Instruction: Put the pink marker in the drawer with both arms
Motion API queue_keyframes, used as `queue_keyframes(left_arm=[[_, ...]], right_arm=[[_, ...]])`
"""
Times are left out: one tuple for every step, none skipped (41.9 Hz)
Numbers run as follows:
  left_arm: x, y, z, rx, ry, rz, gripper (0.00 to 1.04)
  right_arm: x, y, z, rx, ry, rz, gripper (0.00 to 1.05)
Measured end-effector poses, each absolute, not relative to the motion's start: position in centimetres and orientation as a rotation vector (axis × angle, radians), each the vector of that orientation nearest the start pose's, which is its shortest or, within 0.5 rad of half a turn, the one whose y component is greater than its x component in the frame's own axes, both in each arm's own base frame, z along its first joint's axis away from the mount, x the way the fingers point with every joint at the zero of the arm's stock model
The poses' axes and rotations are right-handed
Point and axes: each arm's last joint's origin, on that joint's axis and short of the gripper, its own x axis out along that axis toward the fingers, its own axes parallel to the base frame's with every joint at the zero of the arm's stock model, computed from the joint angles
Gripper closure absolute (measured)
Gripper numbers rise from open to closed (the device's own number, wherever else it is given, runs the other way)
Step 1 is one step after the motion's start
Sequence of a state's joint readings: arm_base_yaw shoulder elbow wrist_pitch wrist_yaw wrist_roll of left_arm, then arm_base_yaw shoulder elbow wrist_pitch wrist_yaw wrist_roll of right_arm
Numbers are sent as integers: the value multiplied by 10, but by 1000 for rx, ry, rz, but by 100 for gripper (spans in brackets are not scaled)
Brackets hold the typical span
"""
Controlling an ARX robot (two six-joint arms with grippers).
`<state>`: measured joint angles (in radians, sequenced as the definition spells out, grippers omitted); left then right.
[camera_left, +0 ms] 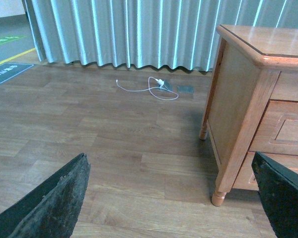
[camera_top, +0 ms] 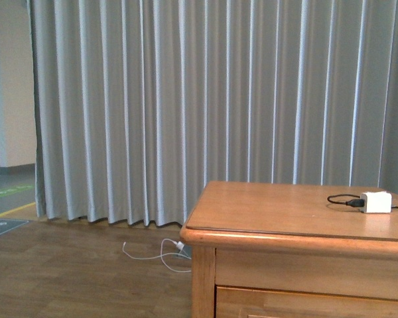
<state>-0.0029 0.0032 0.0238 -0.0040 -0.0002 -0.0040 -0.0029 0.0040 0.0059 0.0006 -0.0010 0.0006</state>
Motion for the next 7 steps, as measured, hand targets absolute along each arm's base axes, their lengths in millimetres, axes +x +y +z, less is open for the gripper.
queue_keyframes(left_arm=[[96, 0, 171, -4, -17, -3, 6], [96, 0, 171, -4, -17, -3, 6], [96, 0, 171, -4, -17, -3, 6], [96, 0, 171, -4, -17, -3, 6], [96, 0, 171, -4, -17, -3, 6], [96, 0, 171, -4, -17, -3, 6], [96, 0, 171, -4, -17, -3, 6]], right_arm=[[98, 0, 165, 1, -2, -2, 9], [98, 0, 165, 1, -2, -2, 9], [98, 0, 165, 1, -2, -2, 9], [98, 0, 165, 1, -2, -2, 9], [98, 0, 165, 1, -2, -2, 9], [98, 0, 165, 1, -2, -2, 9], [98, 0, 165, 1, -2, -2, 9]])
